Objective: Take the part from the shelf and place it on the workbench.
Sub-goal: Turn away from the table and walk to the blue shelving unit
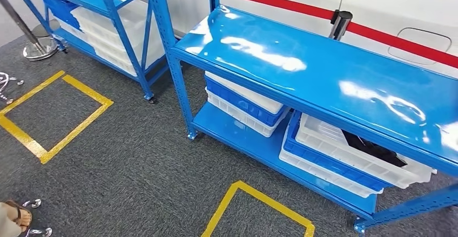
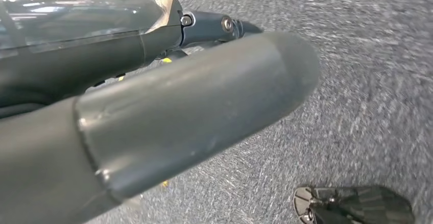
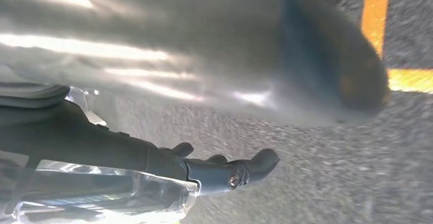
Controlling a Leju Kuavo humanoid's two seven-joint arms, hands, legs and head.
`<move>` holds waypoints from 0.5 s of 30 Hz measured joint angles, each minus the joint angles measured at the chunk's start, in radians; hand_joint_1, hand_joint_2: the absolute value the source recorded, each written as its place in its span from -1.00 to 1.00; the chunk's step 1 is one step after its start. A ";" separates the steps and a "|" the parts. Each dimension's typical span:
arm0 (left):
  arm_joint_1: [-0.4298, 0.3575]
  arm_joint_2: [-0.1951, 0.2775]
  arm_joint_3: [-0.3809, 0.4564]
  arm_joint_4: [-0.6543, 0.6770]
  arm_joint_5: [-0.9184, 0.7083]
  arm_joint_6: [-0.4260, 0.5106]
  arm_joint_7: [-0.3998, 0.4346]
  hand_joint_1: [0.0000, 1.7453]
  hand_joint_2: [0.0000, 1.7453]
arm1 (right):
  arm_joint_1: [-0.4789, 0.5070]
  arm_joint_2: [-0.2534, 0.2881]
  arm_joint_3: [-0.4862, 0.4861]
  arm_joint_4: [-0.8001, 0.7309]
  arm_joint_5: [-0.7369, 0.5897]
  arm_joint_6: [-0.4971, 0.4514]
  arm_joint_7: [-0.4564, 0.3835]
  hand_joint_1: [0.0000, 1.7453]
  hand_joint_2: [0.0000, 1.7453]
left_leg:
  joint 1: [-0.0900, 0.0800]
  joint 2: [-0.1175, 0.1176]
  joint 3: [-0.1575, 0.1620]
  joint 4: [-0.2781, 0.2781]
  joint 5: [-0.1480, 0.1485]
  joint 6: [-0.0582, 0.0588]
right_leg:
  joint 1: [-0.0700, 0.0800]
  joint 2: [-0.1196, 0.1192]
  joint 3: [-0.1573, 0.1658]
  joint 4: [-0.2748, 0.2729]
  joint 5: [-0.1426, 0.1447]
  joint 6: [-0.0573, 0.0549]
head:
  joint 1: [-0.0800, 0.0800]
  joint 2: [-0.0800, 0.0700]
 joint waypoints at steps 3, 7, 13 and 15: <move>-0.001 -0.002 0.000 0.000 0.000 0.006 0.000 -1.00 -1.00 | -0.002 -0.003 -0.001 0.000 0.001 0.000 0.000 -1.00 -1.00 | -0.001 0.033 -0.003 0.015 -0.010 -0.020 | -0.009 -0.055 0.113 -0.193 0.056 0.024 | 0.003 0.000; -0.007 -0.004 0.000 0.000 -0.001 0.017 0.000 -1.00 -1.00 | -0.001 -0.003 -0.004 0.000 0.001 0.000 0.000 -1.00 -1.00 | 0.003 0.058 0.001 0.024 -0.020 -0.048 | -0.004 -0.048 0.129 -0.239 0.068 -0.003 | -0.005 0.000; -0.003 -0.008 0.000 0.000 -0.002 0.020 0.001 -1.00 -1.00 | -0.001 -0.002 -0.007 0.000 0.001 0.000 -0.002 -1.00 -1.00 | 0.012 -0.047 -0.108 0.286 -0.171 -0.063 | -0.001 0.012 0.121 -0.241 0.084 -0.034 | -0.008 0.000; -0.002 -0.008 0.000 0.000 -0.001 0.022 0.002 -1.00 -1.00 | 0.001 -0.003 -0.008 0.000 0.002 0.000 -0.002 -1.00 -1.00 | 0.012 -0.053 -0.101 0.271 -0.139 -0.056 | 0.002 0.038 0.121 -0.241 0.086 -0.035 | -0.008 0.000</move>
